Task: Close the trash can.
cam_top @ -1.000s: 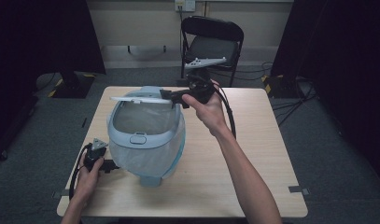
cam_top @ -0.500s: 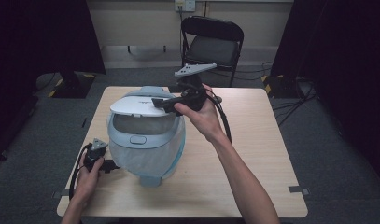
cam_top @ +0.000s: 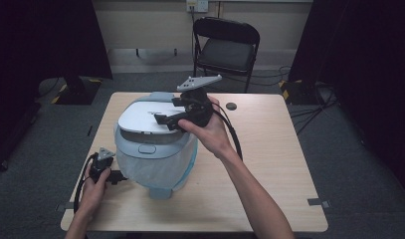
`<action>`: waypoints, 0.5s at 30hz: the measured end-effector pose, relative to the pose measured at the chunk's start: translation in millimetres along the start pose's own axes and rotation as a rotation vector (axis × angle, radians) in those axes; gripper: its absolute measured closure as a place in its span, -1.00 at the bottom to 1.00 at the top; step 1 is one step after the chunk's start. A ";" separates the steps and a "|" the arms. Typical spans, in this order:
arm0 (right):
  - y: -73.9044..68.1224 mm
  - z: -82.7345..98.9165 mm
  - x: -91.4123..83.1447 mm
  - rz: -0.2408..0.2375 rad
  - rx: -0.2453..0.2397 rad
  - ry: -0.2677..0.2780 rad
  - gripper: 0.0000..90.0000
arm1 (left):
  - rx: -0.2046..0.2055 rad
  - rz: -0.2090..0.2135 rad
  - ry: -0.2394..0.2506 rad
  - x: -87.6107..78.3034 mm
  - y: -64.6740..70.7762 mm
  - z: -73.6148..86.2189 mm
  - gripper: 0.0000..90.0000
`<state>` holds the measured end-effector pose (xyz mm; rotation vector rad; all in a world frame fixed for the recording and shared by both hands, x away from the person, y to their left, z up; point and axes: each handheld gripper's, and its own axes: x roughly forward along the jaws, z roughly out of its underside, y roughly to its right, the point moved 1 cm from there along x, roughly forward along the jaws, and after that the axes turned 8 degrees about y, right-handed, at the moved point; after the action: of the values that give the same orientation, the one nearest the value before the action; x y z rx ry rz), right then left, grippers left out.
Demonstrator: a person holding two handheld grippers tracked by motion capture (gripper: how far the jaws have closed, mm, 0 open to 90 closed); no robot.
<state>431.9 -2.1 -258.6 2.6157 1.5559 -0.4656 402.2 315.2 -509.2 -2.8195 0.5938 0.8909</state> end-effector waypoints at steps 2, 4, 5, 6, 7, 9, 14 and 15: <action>-3.1 2.6 0.8 0.000 -0.007 0.000 -0.55 | 0.000 0.000 0.000 0.0 0.0 0.0 -0.78; -6.5 6.2 3.5 -0.012 -0.006 -0.015 -0.55 | -0.001 0.000 0.000 0.0 0.0 0.0 -0.78; -8.2 8.0 5.2 -0.015 -0.006 -0.025 -0.56 | 0.000 0.000 0.000 0.0 0.0 0.0 -0.78; -9.6 9.7 6.8 -0.020 -0.008 -0.032 -0.57 | -0.001 0.000 0.000 0.0 0.0 0.0 -0.78; -11.1 11.3 8.1 -0.021 -0.005 -0.032 -0.59 | 0.000 0.000 0.000 0.0 0.0 0.0 -0.78; -13.6 12.9 9.6 -0.008 -0.018 -0.027 -0.60 | 0.000 0.000 0.000 0.0 0.0 0.0 -0.78; -20.2 14.7 11.7 0.003 -0.047 -0.032 -0.62 | 0.000 0.000 0.000 0.0 0.0 0.0 -0.78; -21.8 15.1 11.9 0.005 -0.057 -0.035 -0.62 | 0.000 0.000 0.000 0.0 0.0 0.0 -0.78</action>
<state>414.8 15.6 -274.2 2.5548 1.5279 -0.4579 402.1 315.2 -509.2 -2.8197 0.5936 0.8912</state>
